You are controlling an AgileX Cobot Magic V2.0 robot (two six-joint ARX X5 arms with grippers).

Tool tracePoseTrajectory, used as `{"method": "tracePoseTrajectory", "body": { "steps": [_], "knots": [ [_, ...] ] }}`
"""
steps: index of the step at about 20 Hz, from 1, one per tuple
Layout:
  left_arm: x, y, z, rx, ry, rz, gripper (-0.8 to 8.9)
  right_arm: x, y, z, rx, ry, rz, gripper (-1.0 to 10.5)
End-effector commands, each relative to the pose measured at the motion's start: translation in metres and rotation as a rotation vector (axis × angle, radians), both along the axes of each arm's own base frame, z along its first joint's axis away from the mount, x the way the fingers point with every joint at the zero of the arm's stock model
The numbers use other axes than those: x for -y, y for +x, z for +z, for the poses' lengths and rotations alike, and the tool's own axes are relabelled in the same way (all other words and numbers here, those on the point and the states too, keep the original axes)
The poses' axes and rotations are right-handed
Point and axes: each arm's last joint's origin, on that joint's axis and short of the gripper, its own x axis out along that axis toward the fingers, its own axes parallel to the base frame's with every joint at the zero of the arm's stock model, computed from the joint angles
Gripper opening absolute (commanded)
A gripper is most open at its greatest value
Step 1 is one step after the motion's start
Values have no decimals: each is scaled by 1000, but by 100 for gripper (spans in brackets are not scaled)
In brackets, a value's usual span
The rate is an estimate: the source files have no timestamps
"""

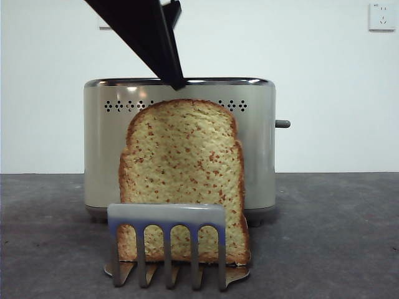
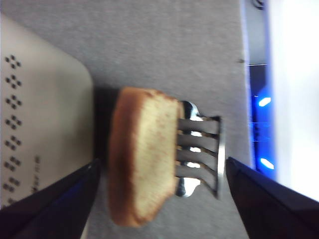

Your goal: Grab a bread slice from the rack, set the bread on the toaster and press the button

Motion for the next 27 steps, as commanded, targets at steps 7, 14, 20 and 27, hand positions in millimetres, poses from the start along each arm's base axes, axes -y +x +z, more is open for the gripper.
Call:
{"method": "tracePoseTrajectory", "body": {
  "steps": [7, 14, 20, 27],
  "knots": [
    [17, 17, -28, -3, 72, -49, 404, 0, -2, -1, 7, -34, 27, 0],
    [19, 23, -36, 31, 126, -62, 42, 0, -2, -1, 11, -40, 31, 0],
    [17, 21, -25, 44, 144, -64, -9, 1, -2, -1, 15, -67, 22, 0],
    [4, 1, 45, 21, -30, -47, -9, 2, 0, -8, -56, -129, -13, 0]
  ]
}}
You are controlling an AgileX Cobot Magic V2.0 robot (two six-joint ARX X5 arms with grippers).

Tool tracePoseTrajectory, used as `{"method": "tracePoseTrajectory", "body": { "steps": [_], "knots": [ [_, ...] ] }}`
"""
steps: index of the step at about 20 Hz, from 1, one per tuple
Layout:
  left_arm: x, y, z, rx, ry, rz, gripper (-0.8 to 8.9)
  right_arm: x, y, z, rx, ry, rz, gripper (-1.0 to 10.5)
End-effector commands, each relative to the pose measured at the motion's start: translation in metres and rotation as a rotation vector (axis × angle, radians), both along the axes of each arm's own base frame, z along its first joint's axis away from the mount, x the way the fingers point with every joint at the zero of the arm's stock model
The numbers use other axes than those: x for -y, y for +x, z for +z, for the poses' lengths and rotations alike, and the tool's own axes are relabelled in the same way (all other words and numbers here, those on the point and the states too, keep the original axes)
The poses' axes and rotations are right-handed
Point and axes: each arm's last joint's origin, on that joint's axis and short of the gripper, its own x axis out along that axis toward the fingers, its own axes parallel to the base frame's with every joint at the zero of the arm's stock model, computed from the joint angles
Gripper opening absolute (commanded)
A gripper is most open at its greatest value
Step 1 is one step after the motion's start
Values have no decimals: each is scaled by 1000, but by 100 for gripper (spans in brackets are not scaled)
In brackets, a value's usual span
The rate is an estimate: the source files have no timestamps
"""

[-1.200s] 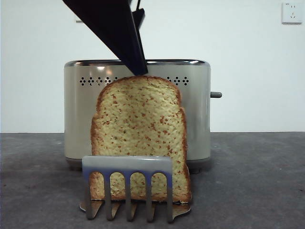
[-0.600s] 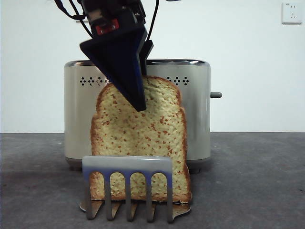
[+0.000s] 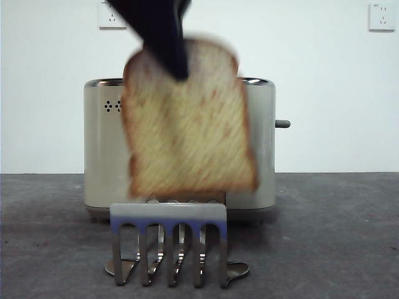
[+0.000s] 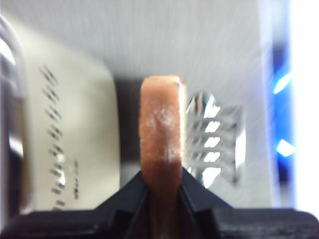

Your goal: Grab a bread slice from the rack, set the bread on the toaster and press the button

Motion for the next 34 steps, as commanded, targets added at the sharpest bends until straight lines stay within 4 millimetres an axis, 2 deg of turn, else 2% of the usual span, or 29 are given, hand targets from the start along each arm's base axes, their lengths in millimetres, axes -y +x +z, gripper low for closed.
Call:
{"method": "tracePoseTrajectory", "body": {
  "steps": [1, 4, 8, 13, 16, 22, 34],
  "knots": [
    [-6, -10, 26, -8, -73, 3, -9, 0, 3, -1, -16, -13, 8, 0],
    [-11, -25, 59, 40, -74, -16, -9, 0, 7, -3, -41, -12, 9, 0],
    [-19, -30, 95, 173, -103, -14, -9, 0, 9, -4, -52, -12, 9, 0],
    [-29, -31, 118, 349, -55, 15, -9, 0, 9, -5, -57, -12, 10, 0],
    [-31, -23, 122, 463, -4, 61, -9, 0, 9, -5, -57, -12, 9, 0],
    [-32, -11, 127, 542, -24, 67, -9, 0, 9, -5, -58, -12, 10, 0],
    [-18, 27, 101, 442, 9, 79, -9, 0, 8, -6, -73, -21, 17, 0]
  ]
}}
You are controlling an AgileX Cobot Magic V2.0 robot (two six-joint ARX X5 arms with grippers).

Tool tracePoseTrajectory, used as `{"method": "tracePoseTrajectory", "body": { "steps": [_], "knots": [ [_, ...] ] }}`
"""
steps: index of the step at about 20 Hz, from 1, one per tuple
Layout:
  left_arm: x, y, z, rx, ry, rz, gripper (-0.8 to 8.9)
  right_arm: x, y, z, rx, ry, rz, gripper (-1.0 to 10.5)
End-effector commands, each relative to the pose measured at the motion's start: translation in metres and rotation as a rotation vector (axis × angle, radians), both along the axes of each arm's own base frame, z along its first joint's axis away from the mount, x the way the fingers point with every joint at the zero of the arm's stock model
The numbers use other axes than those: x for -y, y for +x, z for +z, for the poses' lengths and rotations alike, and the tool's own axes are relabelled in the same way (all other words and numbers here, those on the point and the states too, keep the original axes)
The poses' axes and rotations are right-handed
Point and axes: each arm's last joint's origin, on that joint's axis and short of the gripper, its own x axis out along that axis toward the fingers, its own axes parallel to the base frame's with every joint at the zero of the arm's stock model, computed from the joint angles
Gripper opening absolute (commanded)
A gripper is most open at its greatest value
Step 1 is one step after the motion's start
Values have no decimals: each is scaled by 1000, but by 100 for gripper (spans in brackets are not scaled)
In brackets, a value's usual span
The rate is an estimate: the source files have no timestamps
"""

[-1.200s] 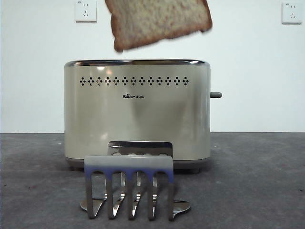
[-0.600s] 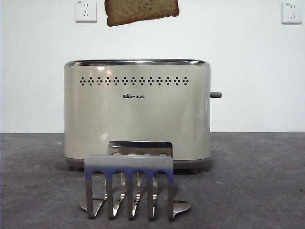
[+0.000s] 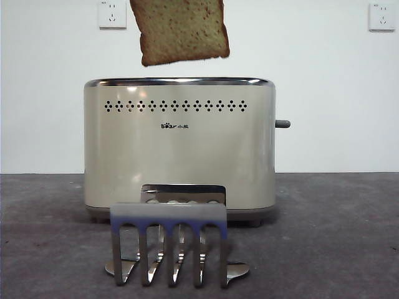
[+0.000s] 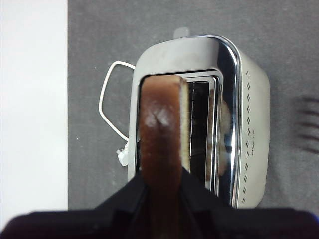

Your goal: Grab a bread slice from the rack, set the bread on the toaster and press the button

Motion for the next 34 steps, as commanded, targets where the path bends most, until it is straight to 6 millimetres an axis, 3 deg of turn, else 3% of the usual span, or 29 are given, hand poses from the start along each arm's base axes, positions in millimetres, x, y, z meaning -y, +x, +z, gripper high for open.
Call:
{"method": "tracePoseTrajectory", "body": {
  "steps": [1, 9, 21, 26, 27, 29, 30, 34],
  "knots": [
    [7, 8, -8, -16, 18, -3, -9, 0, 0, 1, 15, -18, 16, 0],
    [18, 26, -34, -102, 107, 14, -9, 0, 0, 0, 26, -36, 35, 0],
    [27, 76, -74, -211, 92, 48, -9, 0, 0, 1, 46, -59, 59, 0],
    [28, 81, -85, -247, 118, 56, 7, 0, 1, 1, 56, -68, 68, 0],
    [28, 81, -83, -246, 112, 62, 84, 0, 1, 1, 56, -68, 68, 0],
    [26, 79, -79, -248, 80, 101, 356, 0, 2, 1, 59, -67, 68, 0],
    [24, 77, -76, -245, 64, 112, 421, 0, 3, 1, 61, -67, 68, 0],
    [5, 53, -39, -198, -63, 174, 431, 0, 11, -1, -46, 58, -65, 0]
  ]
}}
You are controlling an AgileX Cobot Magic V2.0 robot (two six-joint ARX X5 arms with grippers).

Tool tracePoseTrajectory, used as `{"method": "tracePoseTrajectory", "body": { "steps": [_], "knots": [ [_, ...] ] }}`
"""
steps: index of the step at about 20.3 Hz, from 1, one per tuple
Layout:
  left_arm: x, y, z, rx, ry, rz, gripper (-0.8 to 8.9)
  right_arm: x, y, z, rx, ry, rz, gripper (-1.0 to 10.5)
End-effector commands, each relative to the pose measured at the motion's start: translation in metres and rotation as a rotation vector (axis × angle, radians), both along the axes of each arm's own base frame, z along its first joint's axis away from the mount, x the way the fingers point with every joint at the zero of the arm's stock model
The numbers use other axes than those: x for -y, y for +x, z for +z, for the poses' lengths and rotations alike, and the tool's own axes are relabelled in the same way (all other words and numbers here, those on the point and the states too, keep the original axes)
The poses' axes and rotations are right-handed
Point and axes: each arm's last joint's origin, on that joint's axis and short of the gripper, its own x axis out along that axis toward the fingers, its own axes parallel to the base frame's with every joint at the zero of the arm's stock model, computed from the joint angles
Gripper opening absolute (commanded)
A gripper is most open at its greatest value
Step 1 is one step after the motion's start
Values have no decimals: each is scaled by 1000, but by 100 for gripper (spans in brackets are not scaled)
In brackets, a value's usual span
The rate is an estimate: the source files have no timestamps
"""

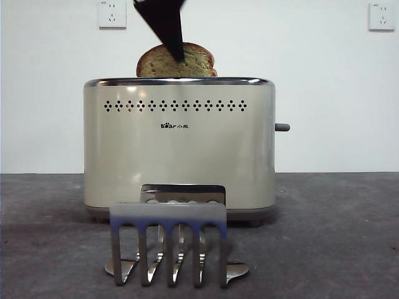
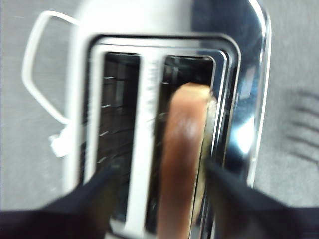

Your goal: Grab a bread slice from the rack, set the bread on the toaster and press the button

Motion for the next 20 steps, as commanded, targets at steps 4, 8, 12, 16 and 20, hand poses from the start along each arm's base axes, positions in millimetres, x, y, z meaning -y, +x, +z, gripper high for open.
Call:
{"method": "tracePoseTrajectory", "body": {
  "steps": [4, 8, 12, 16, 20],
  "knots": [
    [-45, -59, 63, -27, -329, 291, 333, -3, 21, 3, -18, 184, -17, 0],
    [-80, -100, 88, -130, -497, 470, -10, -10, 67, 5, 24, 449, 172, 0],
    [-102, -125, 104, -112, -614, 520, -8, -14, 124, -13, 3, 513, 138, -2],
    [-111, -136, 108, -118, -661, 543, -8, -16, 164, -39, -94, 585, 205, -2],
    [-116, -145, 105, -184, -695, 521, -8, -18, 189, -58, -154, 598, 208, -2]
  ]
}}
